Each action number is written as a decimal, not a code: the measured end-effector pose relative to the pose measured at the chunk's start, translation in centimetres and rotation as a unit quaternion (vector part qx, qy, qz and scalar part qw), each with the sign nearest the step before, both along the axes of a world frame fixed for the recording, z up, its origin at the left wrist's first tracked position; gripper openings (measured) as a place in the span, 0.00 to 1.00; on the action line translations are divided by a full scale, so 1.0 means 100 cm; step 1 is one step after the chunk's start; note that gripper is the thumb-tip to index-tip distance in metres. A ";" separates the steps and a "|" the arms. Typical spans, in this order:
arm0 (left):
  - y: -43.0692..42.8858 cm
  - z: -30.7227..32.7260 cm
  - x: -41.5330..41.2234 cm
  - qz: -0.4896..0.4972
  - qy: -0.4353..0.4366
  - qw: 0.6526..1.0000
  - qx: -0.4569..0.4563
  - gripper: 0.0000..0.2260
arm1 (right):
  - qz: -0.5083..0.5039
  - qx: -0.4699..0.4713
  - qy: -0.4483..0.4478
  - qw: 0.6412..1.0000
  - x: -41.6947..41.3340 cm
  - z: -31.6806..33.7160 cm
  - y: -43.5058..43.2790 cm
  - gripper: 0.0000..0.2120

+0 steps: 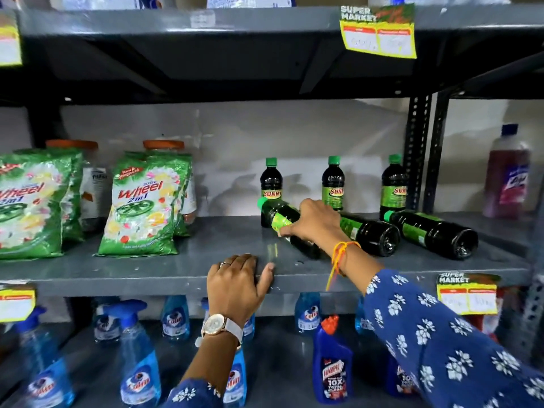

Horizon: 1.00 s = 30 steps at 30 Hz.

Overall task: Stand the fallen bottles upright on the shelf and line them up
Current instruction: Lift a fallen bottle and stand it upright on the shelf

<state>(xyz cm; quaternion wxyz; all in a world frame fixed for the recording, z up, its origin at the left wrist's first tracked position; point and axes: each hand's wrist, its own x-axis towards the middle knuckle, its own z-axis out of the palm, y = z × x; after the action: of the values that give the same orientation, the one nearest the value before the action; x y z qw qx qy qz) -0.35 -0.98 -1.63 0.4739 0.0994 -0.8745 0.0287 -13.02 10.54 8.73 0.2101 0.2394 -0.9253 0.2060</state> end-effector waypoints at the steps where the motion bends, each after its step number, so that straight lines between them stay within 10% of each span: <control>1: 0.000 0.000 0.000 -0.002 0.000 1.000 -0.001 0.21 | 0.027 -0.066 -0.009 0.997 -0.004 -0.004 0.003 0.27; 10: 0.003 0.002 0.001 -0.005 -0.014 1.000 0.015 0.21 | 0.256 -0.413 -0.141 0.862 -0.012 -0.033 -0.005 0.19; 17: 0.000 0.001 -0.003 0.003 -0.015 1.000 0.018 0.20 | 0.278 -0.408 -0.172 0.853 -0.016 -0.039 -0.010 0.17; 22: 0.001 0.001 -0.004 0.006 -0.019 1.000 0.017 0.20 | 0.186 -0.281 -0.137 0.931 -0.012 -0.047 -0.010 0.50; 30: 0.002 0.000 -0.003 0.010 -0.028 0.999 0.033 0.20 | 0.264 -0.299 -0.216 0.891 -0.022 -0.049 -0.010 0.33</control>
<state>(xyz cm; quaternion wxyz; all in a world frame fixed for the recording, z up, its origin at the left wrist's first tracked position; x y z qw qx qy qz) -0.65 -0.79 -1.64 0.4453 0.1229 -0.8869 0.0071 -15.19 9.59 3.78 0.0042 0.3504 -0.7451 0.5675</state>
